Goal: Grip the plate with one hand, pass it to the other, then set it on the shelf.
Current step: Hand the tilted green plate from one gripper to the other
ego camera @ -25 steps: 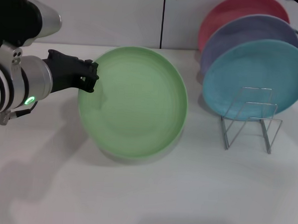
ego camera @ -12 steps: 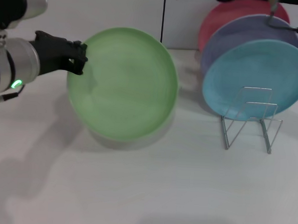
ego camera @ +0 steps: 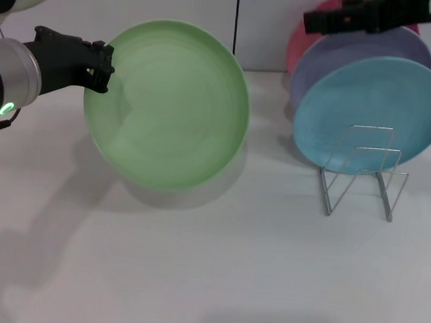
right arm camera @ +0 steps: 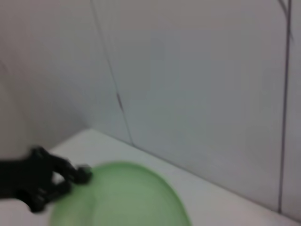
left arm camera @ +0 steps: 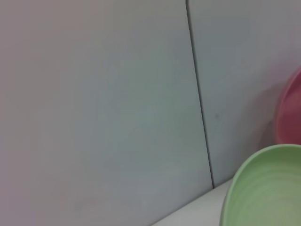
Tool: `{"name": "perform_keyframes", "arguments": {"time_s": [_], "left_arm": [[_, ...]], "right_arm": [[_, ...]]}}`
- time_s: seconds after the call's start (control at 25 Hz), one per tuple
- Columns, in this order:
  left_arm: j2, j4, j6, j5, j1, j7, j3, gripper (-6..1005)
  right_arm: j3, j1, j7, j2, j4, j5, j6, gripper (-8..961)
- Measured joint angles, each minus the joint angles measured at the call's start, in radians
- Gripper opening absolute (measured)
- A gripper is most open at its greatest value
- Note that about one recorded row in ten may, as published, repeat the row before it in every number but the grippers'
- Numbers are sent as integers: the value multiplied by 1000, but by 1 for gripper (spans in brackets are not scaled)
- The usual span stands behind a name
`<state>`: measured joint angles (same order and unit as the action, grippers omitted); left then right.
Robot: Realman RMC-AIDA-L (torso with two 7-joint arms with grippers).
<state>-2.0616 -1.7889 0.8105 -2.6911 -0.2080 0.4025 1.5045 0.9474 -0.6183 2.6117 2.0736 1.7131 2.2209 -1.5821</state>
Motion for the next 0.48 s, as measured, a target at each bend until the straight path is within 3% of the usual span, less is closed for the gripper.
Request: {"name": "perform_keyframes", "arguments": {"time_s": [0.48], "left_arm": [[-2, -86, 32, 1, 32, -2, -18, 35]], "right_arm": [[151, -10, 8, 4, -135, 105, 172, 810]]}}
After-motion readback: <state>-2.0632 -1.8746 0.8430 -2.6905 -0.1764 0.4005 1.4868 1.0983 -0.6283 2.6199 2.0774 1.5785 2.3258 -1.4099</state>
